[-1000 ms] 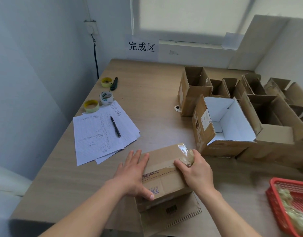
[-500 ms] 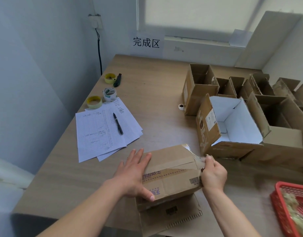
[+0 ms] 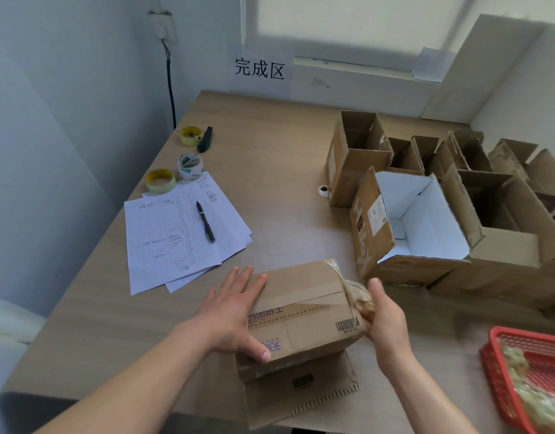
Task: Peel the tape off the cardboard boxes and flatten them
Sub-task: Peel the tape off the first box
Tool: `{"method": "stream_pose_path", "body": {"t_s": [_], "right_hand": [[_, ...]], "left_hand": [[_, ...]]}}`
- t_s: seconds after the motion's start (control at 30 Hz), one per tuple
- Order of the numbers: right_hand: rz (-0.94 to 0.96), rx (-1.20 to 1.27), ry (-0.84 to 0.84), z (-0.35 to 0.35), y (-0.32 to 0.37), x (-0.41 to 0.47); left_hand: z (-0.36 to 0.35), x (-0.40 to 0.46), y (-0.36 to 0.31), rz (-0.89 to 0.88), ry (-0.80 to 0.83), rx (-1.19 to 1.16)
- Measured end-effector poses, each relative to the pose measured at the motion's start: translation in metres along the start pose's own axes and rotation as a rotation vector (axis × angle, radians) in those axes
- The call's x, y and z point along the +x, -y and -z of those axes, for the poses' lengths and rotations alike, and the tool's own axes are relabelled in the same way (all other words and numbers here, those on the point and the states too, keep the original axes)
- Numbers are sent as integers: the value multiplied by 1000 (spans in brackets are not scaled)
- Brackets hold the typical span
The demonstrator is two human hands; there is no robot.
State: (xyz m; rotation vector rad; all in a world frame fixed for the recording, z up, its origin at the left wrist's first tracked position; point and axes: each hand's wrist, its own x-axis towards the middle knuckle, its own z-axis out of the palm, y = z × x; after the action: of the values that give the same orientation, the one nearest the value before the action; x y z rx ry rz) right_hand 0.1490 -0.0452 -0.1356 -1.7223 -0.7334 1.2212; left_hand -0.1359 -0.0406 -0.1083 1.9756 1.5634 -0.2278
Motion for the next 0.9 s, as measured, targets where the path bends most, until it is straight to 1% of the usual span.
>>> {"method": "stream_pose_path", "body": {"t_s": [0.07, 0.1, 0.17, 0.27, 0.33, 0.5, 0.57, 0.67, 0.73, 0.8, 0.87, 0.9], "right_hand": [[115, -403, -10, 0, -6, -10], [141, -548, -10, -2, -10, -14], [201, -676, -14, -6, -18, -19], [363, -680, -36, -8, -23, -20], [430, -660, -39, -4, -25, -18], [558, -683, 90, 18, -23, 0], [508, -648, 111, 23, -21, 5], [323, -483, 118, 23, -16, 2], [294, -464, 125, 23, -12, -4], [347, -559, 84, 21, -10, -11], [395, -727, 7, 15, -9, -17], [390, -813, -17, 11, -10, -19]], "left_hand": [[0, 2, 1, 0, 1, -2], [-1, 2, 1, -1, 2, -2], [-3, 3, 2, -3, 0, -6], [-5, 3, 4, -3, -1, -2], [-6, 4, 5, -5, -2, 6], [-7, 3, 5, -9, -15, 7], [-5, 4, 5, -11, -11, 5], [-3, 3, 5, -16, -1, 1], [-2, 2, 5, -19, 0, 4], [-2, 2, 3, -16, 5, 7], [-2, 2, 2, -12, 3, 14], [-1, 2, 2, -10, 3, 17]]}}
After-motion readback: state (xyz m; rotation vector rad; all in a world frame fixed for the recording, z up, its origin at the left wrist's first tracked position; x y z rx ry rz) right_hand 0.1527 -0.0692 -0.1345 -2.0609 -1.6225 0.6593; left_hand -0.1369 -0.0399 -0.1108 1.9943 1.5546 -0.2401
